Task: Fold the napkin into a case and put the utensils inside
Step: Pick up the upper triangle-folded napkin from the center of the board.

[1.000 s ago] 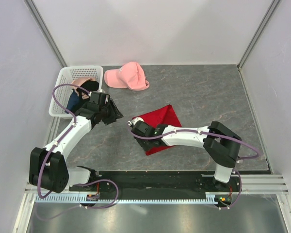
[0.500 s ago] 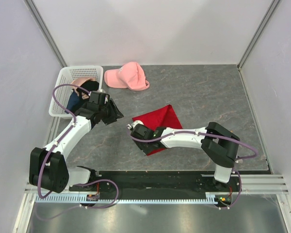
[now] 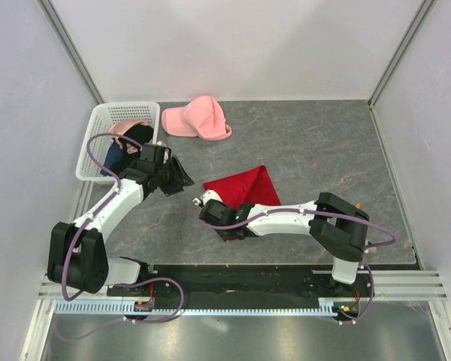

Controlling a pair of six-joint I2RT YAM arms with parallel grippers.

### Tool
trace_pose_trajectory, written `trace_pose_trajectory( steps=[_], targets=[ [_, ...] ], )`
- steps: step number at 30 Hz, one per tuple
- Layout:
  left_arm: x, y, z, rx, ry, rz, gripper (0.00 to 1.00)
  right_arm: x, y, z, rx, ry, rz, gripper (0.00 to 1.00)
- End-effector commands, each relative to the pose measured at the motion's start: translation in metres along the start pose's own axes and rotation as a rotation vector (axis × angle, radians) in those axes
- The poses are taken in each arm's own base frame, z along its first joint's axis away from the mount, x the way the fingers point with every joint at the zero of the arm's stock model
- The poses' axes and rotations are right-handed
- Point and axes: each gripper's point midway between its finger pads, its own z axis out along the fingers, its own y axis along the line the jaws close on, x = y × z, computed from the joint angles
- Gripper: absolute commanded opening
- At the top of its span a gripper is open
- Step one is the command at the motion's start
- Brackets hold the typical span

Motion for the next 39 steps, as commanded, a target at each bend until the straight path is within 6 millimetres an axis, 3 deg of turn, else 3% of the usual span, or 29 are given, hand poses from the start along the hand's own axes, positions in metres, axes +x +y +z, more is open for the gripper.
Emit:
trace_pose_trajectory(
  steps=[1, 7, 12, 22, 35, 39],
  targets=[
    [0.015, -0.008, 0.011, 0.080, 0.075, -0.009, 0.55, 0.034, -0.032, 0.011, 0.138, 0.102, -0.056, 0.00],
    [0.033, -0.024, 0.029, 0.195, 0.160, -0.064, 0.59, -0.002, -0.015, -0.017, 0.022, 0.005, -0.014, 0.00],
    [0.040, -0.029, 0.050, 0.191, 0.195, -0.085, 0.61, -0.019, -0.017, -0.035, -0.037, -0.042, 0.034, 0.00],
    [0.052, -0.036, 0.079, 0.147, 0.226, -0.087, 0.62, -0.024, -0.024, -0.040, -0.083, -0.060, 0.080, 0.00],
    [0.053, -0.040, 0.088, 0.158, 0.219, -0.127, 0.61, -0.022, -0.028, -0.040, -0.099, -0.067, 0.099, 0.00],
    [0.060, -0.039, 0.100, 0.139, 0.264, -0.155, 0.59, -0.026, -0.027, -0.043, -0.110, -0.079, 0.104, 0.00]
  ],
)
